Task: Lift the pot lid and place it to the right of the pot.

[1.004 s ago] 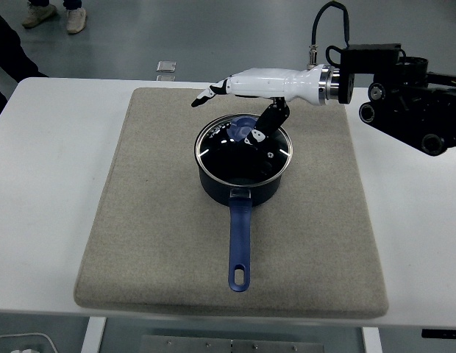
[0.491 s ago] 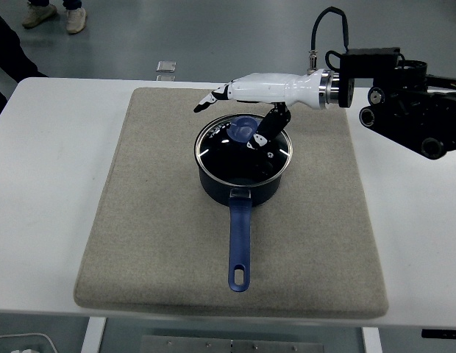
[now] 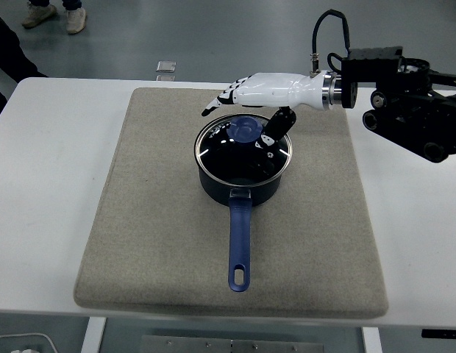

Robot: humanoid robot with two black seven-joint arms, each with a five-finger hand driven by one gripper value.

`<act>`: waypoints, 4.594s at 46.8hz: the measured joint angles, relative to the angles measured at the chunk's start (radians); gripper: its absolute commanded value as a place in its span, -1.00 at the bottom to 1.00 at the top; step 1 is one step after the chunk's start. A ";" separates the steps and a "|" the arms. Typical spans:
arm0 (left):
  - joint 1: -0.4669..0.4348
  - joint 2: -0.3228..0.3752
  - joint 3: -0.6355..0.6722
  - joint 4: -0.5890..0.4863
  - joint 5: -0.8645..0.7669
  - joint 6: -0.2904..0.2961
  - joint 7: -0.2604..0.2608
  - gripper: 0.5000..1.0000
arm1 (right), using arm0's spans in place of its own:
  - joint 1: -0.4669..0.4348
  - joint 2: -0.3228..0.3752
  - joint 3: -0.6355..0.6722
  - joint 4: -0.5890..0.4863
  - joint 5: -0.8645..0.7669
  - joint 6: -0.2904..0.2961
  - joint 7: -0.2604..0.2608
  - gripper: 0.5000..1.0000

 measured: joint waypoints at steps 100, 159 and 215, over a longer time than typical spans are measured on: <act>0.000 0.000 0.000 0.000 0.000 0.000 0.000 1.00 | 0.079 -0.005 -0.066 0.001 -0.087 0.030 0.000 -1.00; 0.000 0.000 0.000 0.000 0.000 0.000 0.000 1.00 | 0.045 -0.009 -0.161 -0.335 -0.091 0.018 0.000 -1.00; 0.001 0.000 0.000 0.000 0.000 0.000 0.000 1.00 | 0.017 -0.087 -0.326 -0.373 -0.086 0.026 0.000 -1.00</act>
